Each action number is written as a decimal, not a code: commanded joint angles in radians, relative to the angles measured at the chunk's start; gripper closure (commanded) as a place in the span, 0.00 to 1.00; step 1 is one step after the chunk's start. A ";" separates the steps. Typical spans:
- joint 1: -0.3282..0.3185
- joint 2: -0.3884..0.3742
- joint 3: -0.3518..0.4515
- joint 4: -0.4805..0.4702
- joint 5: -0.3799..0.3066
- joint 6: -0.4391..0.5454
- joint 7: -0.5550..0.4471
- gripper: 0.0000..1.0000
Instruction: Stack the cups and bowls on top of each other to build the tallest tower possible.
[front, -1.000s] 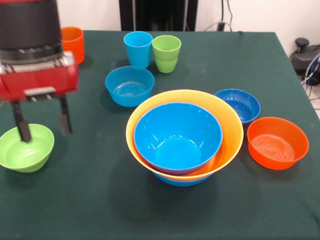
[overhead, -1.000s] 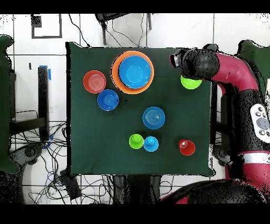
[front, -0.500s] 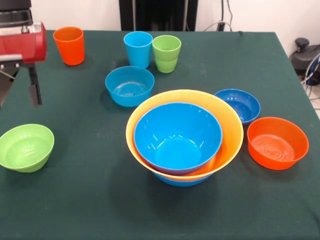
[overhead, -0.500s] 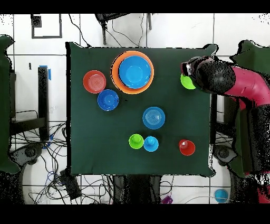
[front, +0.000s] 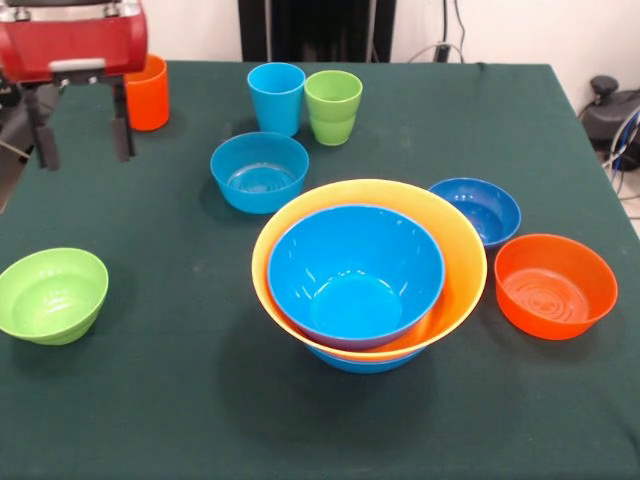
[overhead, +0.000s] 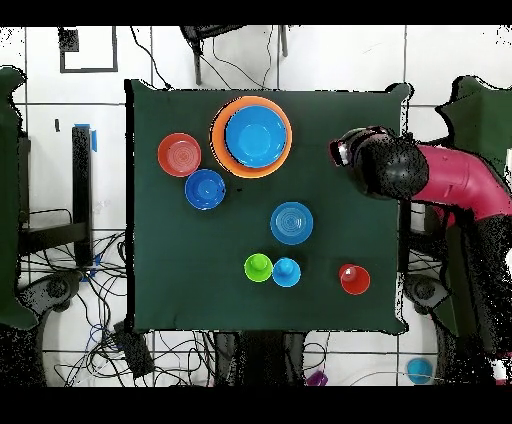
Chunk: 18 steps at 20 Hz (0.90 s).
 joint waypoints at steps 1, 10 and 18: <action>0.058 0.002 -0.072 0.136 -0.031 -0.045 0.133 0.00; 0.070 0.053 -0.087 0.067 -0.057 -0.048 0.083 0.00; 0.083 0.086 -0.095 -0.004 -0.067 0.027 0.024 0.00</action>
